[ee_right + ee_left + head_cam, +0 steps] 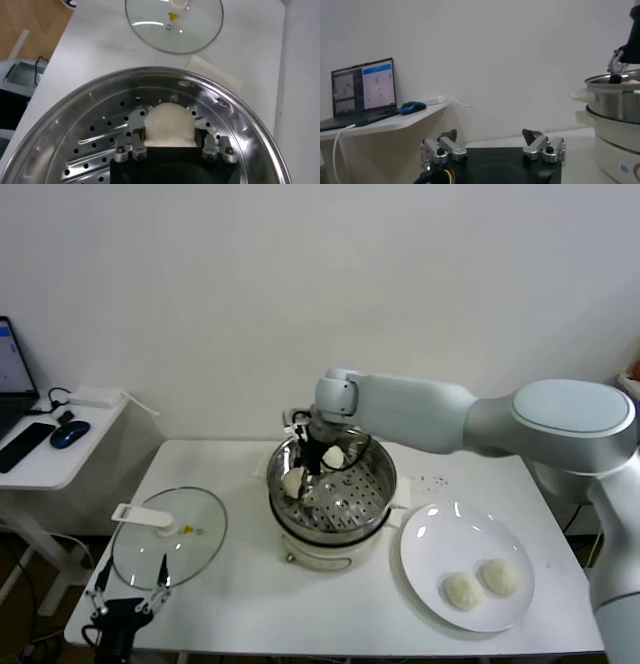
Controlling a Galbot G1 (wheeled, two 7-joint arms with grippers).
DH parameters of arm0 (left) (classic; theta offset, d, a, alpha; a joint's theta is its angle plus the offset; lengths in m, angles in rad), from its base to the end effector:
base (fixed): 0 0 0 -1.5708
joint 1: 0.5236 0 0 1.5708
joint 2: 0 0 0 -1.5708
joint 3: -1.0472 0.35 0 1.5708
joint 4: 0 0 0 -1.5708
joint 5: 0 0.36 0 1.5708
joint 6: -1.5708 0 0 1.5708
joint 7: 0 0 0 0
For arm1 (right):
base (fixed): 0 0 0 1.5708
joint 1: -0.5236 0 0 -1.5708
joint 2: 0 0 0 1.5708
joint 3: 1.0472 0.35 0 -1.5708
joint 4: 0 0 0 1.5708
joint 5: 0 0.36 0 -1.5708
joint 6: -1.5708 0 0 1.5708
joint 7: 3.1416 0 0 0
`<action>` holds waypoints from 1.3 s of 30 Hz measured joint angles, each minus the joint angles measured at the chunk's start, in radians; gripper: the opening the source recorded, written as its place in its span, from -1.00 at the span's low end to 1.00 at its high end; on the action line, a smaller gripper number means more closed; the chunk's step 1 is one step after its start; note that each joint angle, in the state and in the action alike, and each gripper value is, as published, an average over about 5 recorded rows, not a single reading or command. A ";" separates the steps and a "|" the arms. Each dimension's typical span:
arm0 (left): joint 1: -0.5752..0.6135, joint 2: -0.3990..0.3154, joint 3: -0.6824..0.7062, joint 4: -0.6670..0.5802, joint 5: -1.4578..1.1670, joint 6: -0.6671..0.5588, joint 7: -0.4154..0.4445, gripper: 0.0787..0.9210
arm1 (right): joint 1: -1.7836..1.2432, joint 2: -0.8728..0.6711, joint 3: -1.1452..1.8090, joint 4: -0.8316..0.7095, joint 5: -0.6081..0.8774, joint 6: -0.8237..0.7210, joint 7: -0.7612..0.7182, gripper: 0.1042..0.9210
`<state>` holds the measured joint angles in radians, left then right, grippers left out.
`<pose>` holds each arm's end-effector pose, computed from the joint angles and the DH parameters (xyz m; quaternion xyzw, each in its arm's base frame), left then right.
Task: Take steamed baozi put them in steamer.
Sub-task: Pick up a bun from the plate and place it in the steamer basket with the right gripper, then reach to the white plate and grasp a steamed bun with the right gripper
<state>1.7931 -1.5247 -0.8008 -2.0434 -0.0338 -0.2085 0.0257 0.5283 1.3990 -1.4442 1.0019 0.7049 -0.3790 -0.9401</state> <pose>0.1030 0.0962 -0.3428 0.0807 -0.9922 -0.0910 0.0282 0.5843 0.1826 -0.1145 0.6022 -0.5295 0.4955 0.3338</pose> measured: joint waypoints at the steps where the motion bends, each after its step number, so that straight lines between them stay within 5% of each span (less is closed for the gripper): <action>1: 0.000 0.000 0.000 0.001 0.000 0.000 0.000 0.77 | -0.003 0.001 0.001 -0.002 -0.002 0.000 0.000 0.31; 5: -0.001 -0.001 0.001 0.002 0.000 0.000 0.000 0.77 | -0.011 0.005 0.007 -0.007 -0.010 0.000 0.000 0.34; 13: -0.002 -0.001 0.001 0.004 0.000 0.000 0.000 0.77 | -0.005 -0.002 0.014 -0.007 -0.013 0.008 -0.011 0.74; 24: -0.002 -0.001 0.001 0.004 -0.002 0.002 -0.001 0.77 | 0.126 -0.112 -0.053 0.116 0.034 0.051 -0.065 0.76; 39: -0.017 -0.002 0.011 0.002 0.003 0.012 0.001 0.77 | 0.358 -0.476 -0.214 0.398 -0.015 0.138 -0.161 0.76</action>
<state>1.7764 -1.5265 -0.7895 -2.0415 -0.0307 -0.1961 0.0265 0.8866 0.9229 -1.6578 1.3998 0.6895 -0.2415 -1.1007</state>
